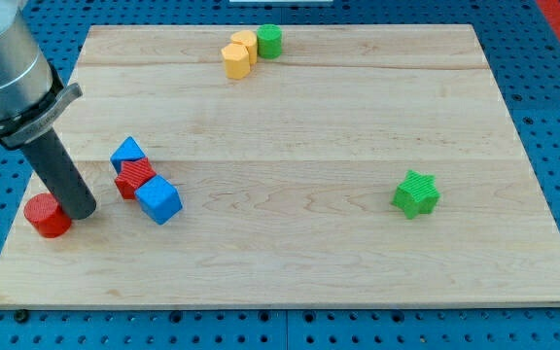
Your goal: Move the red star to the center
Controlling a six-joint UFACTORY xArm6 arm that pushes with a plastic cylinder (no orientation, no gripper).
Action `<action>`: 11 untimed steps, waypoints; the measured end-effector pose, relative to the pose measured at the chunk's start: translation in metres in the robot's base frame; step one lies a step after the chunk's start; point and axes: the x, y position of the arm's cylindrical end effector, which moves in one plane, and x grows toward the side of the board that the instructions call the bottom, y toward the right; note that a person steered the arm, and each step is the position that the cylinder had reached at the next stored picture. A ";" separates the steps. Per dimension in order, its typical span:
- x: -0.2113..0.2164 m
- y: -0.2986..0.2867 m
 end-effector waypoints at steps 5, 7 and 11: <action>-0.040 0.110; -0.049 0.214; -0.093 0.229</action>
